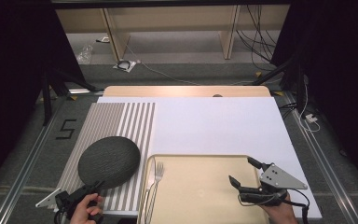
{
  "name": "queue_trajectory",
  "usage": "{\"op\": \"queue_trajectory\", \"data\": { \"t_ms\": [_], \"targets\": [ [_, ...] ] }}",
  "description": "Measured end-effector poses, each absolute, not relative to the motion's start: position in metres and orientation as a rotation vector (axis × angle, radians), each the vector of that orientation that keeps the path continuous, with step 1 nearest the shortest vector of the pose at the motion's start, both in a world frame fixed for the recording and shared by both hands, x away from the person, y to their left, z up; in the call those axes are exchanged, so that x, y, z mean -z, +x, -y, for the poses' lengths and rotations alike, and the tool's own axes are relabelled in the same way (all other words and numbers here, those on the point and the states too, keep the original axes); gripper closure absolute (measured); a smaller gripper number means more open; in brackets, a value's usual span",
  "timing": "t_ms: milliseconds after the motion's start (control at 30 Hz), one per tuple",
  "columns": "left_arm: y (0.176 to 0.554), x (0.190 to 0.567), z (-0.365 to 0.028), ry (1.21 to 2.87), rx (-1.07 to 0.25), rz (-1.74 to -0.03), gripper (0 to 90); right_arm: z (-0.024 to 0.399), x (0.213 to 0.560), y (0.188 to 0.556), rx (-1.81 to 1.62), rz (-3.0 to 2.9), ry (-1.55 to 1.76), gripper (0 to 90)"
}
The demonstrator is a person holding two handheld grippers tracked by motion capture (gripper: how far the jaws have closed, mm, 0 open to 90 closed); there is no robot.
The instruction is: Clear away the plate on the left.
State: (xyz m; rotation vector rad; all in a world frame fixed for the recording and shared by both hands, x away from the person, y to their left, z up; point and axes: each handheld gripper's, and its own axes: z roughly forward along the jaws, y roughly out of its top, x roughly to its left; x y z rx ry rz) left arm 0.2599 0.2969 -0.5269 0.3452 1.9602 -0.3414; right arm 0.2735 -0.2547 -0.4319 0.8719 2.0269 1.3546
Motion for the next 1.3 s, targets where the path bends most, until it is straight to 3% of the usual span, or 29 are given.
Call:
{"op": "queue_trajectory", "data": {
  "t_ms": [1300],
  "targets": [
    [0.26,0.516,-0.281,0.449,0.454,-1.836,83.6,0.255,0.432,0.274,-1.351,-2.03,0.87,15.9]
  ]
}}
